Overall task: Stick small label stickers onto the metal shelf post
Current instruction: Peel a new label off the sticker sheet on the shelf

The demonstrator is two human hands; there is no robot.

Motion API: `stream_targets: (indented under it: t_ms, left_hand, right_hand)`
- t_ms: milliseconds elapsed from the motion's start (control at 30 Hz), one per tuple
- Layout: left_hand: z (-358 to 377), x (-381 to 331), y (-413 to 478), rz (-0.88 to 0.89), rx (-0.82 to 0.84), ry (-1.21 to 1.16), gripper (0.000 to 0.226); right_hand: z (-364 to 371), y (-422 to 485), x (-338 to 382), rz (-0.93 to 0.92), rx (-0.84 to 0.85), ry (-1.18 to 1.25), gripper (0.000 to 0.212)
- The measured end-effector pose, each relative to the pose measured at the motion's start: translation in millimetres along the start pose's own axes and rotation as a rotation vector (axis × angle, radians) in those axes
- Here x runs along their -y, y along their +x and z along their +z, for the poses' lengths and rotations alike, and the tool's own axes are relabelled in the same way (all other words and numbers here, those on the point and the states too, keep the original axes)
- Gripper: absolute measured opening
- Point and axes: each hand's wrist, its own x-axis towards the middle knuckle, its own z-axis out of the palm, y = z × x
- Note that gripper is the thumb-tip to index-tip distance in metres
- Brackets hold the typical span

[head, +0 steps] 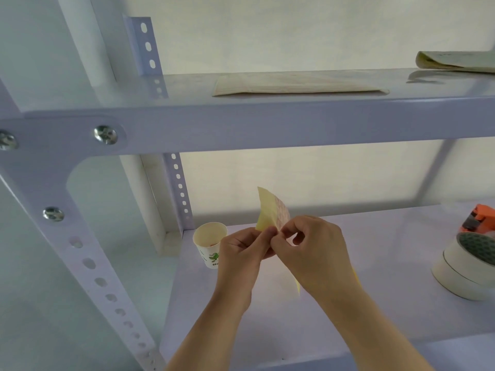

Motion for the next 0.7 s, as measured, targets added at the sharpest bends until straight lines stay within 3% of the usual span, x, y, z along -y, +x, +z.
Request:
stream_targets:
  t_ms: [433,700]
  left_hand:
    - [7,6,-10,-0.029,-0.008,-0.196,0.031]
    - [3,11,-7,-0.021,-0.033,-0.087,0.024]
  right_hand:
    - [0,-3,-4,-0.033,-0.025,0.039,0.01]
    - [-4,-1,-4,0.077,0.049,0.182,0.016]
